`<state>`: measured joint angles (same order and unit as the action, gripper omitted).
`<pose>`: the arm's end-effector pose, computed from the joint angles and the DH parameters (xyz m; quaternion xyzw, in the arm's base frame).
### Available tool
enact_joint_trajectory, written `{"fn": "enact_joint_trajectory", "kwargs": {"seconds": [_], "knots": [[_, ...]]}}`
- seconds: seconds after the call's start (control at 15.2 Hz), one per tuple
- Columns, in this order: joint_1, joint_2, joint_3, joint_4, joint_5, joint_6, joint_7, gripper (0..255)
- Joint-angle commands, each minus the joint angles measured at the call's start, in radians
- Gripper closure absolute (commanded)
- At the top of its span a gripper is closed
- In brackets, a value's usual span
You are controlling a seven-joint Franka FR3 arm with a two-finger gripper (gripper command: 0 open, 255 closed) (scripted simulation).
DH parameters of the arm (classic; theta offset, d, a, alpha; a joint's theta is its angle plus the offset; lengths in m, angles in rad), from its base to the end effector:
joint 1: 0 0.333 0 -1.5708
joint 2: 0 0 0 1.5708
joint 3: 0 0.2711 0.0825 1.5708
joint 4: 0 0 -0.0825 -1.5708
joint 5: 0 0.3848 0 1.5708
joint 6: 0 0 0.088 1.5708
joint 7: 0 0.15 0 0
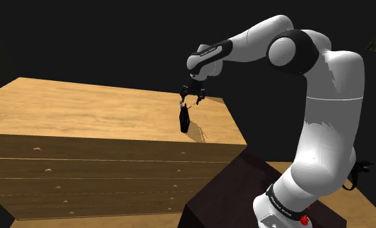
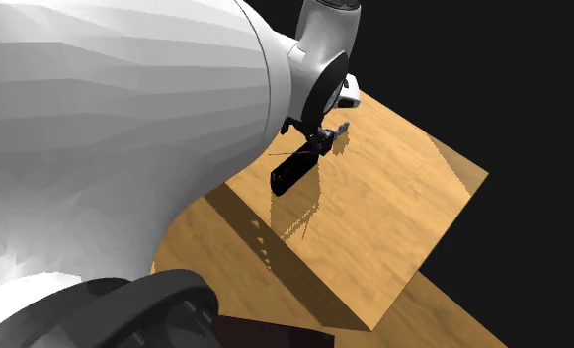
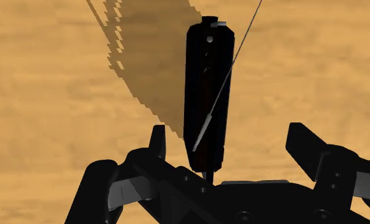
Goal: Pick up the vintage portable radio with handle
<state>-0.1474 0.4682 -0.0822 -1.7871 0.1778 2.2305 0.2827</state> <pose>0.6175 -0.1316 0.2075 -0.9519 0.3021 0.0122 0.0507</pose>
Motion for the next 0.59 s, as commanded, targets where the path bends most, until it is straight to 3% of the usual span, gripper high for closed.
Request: {"fn": "enact_joint_trajectory", "kwargs": {"seconds": [0.0,0.53], "knots": [[-0.005,0.037,0.001,0.019,0.008,0.015,0.002,0],[-0.008,0.092,0.007,0.01,0.02,0.079,-0.011,0]]}}
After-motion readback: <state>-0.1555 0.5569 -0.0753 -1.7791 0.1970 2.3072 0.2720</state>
